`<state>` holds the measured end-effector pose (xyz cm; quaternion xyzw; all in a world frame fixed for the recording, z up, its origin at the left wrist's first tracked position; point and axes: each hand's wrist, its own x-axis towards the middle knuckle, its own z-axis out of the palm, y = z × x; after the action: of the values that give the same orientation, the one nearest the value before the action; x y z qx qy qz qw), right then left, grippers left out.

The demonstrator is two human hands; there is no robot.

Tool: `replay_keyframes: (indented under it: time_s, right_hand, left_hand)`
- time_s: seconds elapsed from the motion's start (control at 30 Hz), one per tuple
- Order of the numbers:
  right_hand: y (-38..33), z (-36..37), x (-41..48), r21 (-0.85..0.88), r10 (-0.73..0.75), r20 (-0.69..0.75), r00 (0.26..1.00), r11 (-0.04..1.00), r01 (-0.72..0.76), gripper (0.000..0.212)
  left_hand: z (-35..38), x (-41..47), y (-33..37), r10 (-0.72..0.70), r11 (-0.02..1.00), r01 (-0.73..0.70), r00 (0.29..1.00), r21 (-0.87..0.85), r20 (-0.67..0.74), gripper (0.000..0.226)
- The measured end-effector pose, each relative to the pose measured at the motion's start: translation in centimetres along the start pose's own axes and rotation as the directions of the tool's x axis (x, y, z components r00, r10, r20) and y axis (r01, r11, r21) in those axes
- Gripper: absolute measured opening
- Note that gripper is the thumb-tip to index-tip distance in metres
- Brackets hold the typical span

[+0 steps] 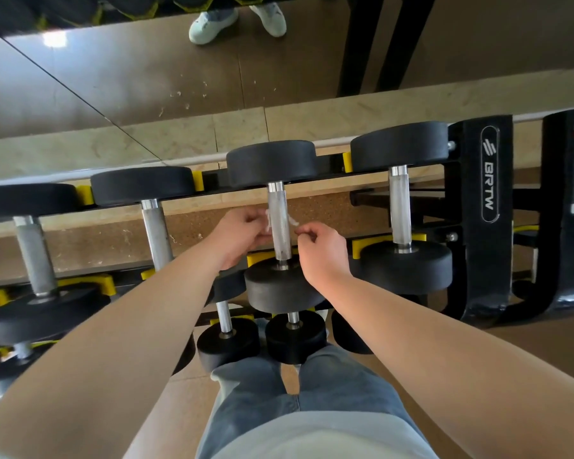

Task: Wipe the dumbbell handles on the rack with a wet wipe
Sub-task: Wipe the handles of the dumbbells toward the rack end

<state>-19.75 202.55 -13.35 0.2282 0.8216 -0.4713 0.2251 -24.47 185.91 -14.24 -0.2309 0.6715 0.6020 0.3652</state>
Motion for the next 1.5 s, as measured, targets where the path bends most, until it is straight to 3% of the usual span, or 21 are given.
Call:
replay_keyframes:
  time_s: [0.1, 0.3, 0.43, 0.6, 0.7, 0.8, 0.87, 0.93, 1.0, 1.1, 1.17, 1.23, 1.3, 1.37, 1.43, 1.5]
  right_hand:
    - [0.0, 0.0, 0.0, -0.018, -0.015, 0.007, 1.0, 1.0, 0.015, 0.024]
    - [-0.4, -0.2, -0.3, -0.037, -0.028, 0.027, 0.999, 0.999, 0.029, 0.031]
    - [-0.8, -0.6, -0.6, -0.064, -0.053, 0.05, 0.997, 0.996, 0.056, 0.033]
    - [-1.2, -1.0, -1.4, 0.054, -0.303, 0.057, 0.951, 0.952, 0.3, 0.018]
    - [-1.6, -1.4, -1.7, 0.088, -0.375, 0.131, 0.918, 0.926, 0.366, 0.023]
    - [-1.7, -1.8, -0.8, 0.102, -0.244, 0.061, 0.968, 0.966, 0.237, 0.029]
    - [-1.7, -2.2, 0.1, 0.102, -0.092, -0.008, 0.996, 0.991, 0.092, 0.032]
    - [-1.5, -2.1, 0.7, -0.025, 0.01, 0.14, 0.99, 1.0, -0.006, 0.031]
    - [-1.4, -2.0, 1.1, -0.177, 0.072, 0.329, 0.941, 0.984, -0.013, 0.025]
    - [-2.3, -2.1, 2.3, -0.191, 0.135, 0.468, 0.873, 0.98, -0.05, 0.024]
    - [-3.3, -2.1, 3.1, -0.054, 0.172, 0.524, 0.834, 0.984, -0.169, 0.025]
    - [-4.5, -1.8, 4.1, 0.186, 0.143, 0.518, 0.843, 0.943, -0.274, 0.03]
    - [-5.6, -1.8, 5.4, 0.404, 0.091, 0.481, 0.872, 0.86, -0.313, 0.034]
    - [-5.9, -1.9, 6.2, 0.471, 0.064, 0.488, 0.871, 0.82, -0.324, 0.032]
    - [-4.8, -1.9, 6.5, 0.316, 0.087, 0.516, 0.852, 0.905, -0.284, 0.029]
    - [-3.1, -1.7, 6.2, -0.07, 0.137, 0.566, 0.813, 0.991, -0.118, 0.026]
  left_hand:
    - [-0.4, -1.3, -1.4, -0.032, 0.894, 0.021, 0.999, 0.447, 0.015, 0.021]
    - [0.9, -4.3, -0.6, 0.048, 0.872, 0.022, 0.99, 0.489, -0.13, 0.014]
    - [-0.6, -5.9, -0.7, 0.022, 0.953, 0.008, 0.995, 0.302, -0.093, 0.017]
    - [-0.6, -6.4, 0.7, 0.063, 0.996, -0.063, 0.998, -0.057, -0.005, 0.024]
    - [0.6, -6.3, 1.1, 0.06, 0.994, -0.067, 0.995, -0.091, -0.074, 0.026]
    - [1.8, -5.4, 0.5, 0.063, 0.99, -0.025, 0.959, 0.138, -0.275, 0.019]
    - [2.2, -5.2, 0.0, 0.048, 0.979, 0.021, 0.942, 0.202, -0.332, 0.029]
    - [2.4, -5.4, -0.4, 0.029, 0.972, 0.033, 0.965, 0.231, -0.261, 0.039]
    - [2.4, -5.4, -0.8, 0.042, 0.955, 0.022, 0.977, 0.297, -0.208, 0.04]
    - [2.4, -5.5, -0.8, 0.041, 0.948, 0.026, 0.978, 0.317, -0.203, 0.039]
    - [2.5, -5.4, -0.8, 0.036, 0.943, 0.036, 0.978, 0.331, -0.207, 0.035]
    - [2.5, -5.3, -0.8, 0.038, 0.941, 0.035, 0.977, 0.335, -0.209, 0.033]
    - [2.4, -5.3, -0.8, 0.046, 0.944, 0.023, 0.979, 0.329, -0.199, 0.032]
    - [2.3, -5.2, -1.0, 0.038, 0.947, 0.025, 0.981, 0.321, -0.188, 0.033]
    - [2.3, -5.0, -0.9, 0.029, 0.95, 0.039, 0.977, 0.31, -0.21, 0.032]
    - [2.2, -4.6, -1.0, 0.027, 0.959, 0.047, 0.966, 0.279, -0.257, 0.024]
